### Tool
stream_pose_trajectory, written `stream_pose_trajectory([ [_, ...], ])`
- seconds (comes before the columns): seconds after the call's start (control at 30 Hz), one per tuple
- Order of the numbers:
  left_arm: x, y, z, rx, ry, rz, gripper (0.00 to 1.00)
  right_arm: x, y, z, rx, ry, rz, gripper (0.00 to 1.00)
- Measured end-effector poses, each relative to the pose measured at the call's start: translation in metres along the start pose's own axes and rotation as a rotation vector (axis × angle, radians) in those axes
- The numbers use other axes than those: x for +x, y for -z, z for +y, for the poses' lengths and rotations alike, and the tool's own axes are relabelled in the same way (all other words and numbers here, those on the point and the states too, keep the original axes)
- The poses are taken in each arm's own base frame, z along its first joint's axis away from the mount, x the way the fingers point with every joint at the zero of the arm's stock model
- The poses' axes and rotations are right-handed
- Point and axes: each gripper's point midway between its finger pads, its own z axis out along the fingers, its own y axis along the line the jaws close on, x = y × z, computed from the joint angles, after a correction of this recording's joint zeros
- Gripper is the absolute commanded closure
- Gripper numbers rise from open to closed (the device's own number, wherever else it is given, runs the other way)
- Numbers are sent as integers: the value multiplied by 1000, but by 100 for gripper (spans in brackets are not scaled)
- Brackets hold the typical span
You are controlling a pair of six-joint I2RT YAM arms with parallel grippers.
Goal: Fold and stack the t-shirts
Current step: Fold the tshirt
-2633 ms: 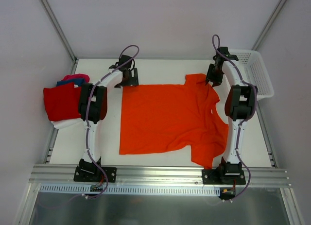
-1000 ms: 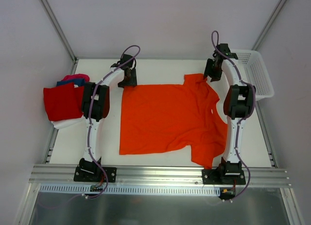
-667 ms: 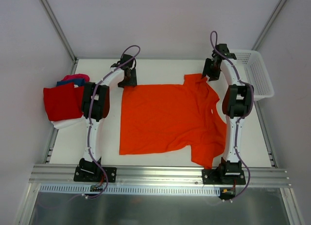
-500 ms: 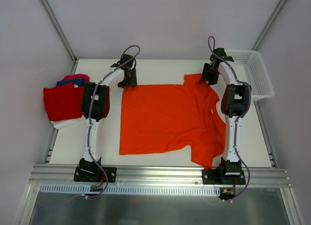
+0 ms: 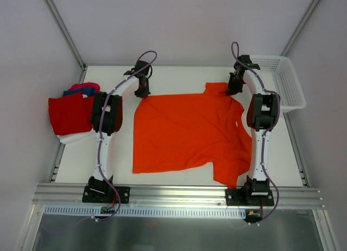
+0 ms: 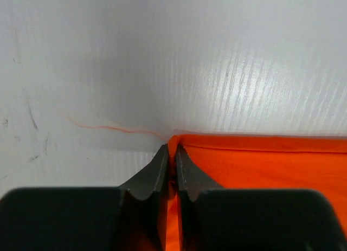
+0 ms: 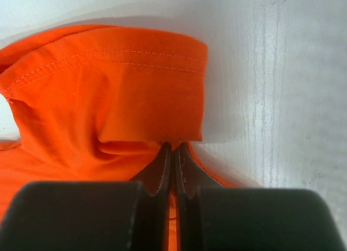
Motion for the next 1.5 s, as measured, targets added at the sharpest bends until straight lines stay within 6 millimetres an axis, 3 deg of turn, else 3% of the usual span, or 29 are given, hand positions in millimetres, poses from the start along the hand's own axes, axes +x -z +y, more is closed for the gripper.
stream_pose_trajectory([
  [0.23,2,1,1,-15,-14,5,100,1,1,0,2,2,-6,100],
  [0.47,3,1,6,-41,-14,0,100,18,14,-2,14,13,17,99],
  [0.87,26,27,25,-93,-8,27,100,34,85,8,18,66,-61,100],
  [1.0,30,40,27,-96,-8,21,100,46,87,6,36,78,-50,99],
  [1.23,34,69,25,-118,-19,-23,100,86,76,-4,105,104,29,99],
  [1.5,54,98,22,-132,-35,-54,100,109,89,-4,155,141,27,99],
])
